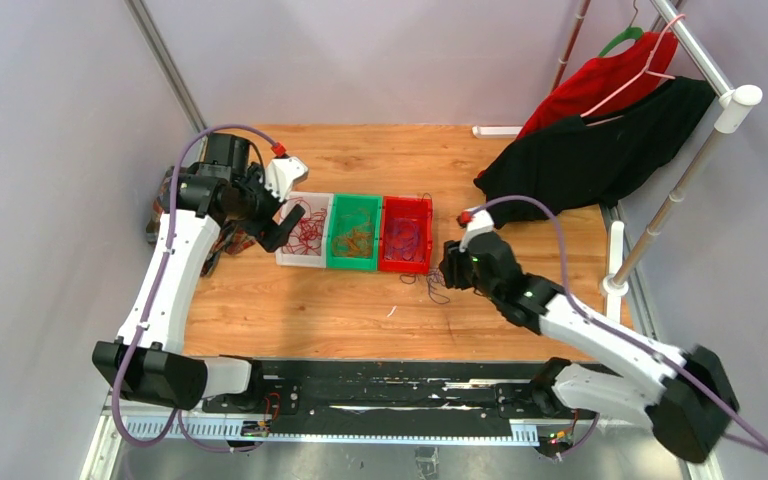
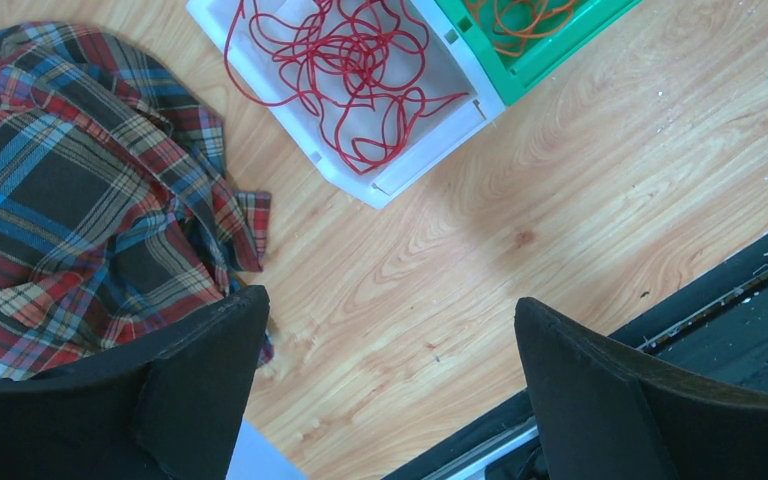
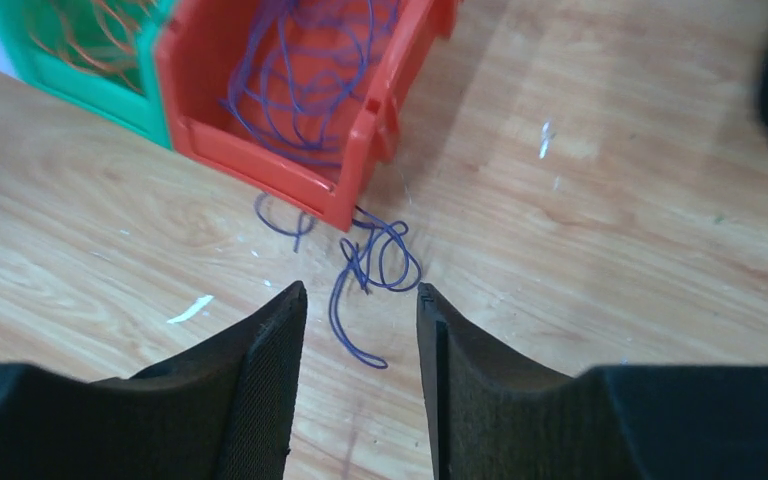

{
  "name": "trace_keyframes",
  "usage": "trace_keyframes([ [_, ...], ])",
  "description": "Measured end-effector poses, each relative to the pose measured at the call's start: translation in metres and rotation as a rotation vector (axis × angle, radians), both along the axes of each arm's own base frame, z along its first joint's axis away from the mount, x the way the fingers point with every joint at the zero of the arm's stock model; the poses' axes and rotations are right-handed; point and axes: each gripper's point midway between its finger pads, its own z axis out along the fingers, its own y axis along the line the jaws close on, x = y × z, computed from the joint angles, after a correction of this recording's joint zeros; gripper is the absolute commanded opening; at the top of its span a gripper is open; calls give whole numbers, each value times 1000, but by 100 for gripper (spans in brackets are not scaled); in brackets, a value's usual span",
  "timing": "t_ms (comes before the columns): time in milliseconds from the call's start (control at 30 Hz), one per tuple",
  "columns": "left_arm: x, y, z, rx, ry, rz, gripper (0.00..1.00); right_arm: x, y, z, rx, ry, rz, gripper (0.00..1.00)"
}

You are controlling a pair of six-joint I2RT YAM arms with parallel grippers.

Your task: Untangle the cables

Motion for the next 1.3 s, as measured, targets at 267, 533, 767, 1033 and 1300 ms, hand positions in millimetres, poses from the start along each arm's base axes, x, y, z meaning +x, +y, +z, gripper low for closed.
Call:
trace_keyframes([
  [267,1,4,0,9,0,14,98,6,12,-90,-174,207,26,41],
  [533,0,8,-2,18,1,26,98,16,23,-116,-173,230,21,39],
  [767,-12,5,-8,7,5,-15,98,22,23,-127,-160,246,-11,9],
  [1033,-15,5,-8,19,-10,-53,98,15,10,-98,-121,204,-55,1],
  [1300,-20,9,-13,50,-9,-77,98,13,-9,8,2,-9,-93,1],
])
